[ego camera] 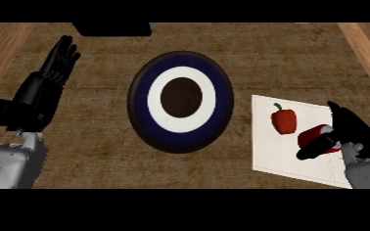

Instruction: Pick the can from the placemat and place it in the plate

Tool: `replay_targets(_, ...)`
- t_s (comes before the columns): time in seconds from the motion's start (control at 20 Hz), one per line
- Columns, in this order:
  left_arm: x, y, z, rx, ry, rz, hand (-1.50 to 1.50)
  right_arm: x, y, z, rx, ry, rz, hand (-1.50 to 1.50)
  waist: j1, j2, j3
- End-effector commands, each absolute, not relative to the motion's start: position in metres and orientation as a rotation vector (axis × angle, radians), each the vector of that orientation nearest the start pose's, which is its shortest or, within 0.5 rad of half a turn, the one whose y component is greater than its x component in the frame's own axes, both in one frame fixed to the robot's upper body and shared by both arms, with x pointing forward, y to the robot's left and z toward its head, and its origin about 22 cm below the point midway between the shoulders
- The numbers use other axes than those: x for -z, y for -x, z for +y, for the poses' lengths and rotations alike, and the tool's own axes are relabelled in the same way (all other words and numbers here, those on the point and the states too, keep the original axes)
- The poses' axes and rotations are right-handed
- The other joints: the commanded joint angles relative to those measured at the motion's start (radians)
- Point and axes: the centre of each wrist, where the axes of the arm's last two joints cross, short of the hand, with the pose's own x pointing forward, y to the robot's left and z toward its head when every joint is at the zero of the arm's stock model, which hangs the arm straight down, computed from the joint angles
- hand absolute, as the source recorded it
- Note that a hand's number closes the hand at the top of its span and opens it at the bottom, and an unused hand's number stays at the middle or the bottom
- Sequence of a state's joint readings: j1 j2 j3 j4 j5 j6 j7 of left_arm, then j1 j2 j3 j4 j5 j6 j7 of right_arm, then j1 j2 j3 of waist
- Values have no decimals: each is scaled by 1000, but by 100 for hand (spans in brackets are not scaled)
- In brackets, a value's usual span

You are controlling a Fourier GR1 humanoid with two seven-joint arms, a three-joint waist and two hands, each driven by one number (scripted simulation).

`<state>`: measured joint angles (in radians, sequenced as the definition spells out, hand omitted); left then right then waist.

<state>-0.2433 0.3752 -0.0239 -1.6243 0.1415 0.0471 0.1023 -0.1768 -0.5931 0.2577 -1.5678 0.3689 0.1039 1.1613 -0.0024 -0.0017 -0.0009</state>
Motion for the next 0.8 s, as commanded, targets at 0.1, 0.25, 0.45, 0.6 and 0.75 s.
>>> replay_targets(0.1,-101,-296,285,233,-149,-1743,0,-53,-267,-293,-482,884,-298,-150,-2,1,0)
replay_targets(0.25,-106,-303,287,231,-145,-1738,0,-62,-285,-294,-493,890,-277,-150,1,2,0)
replay_targets(0.45,-106,-298,286,223,-138,-1767,0,-30,-277,-283,-528,927,-196,-150,7,2,0)
replay_targets(0.6,-110,-301,299,247,-150,-1757,0,-28,-280,-296,-483,1005,-434,150,3,2,1)
replay_targets(0.75,-87,-299,270,232,-125,-1746,0,-26,-282,-301,-510,1141,-442,150,1,4,1)
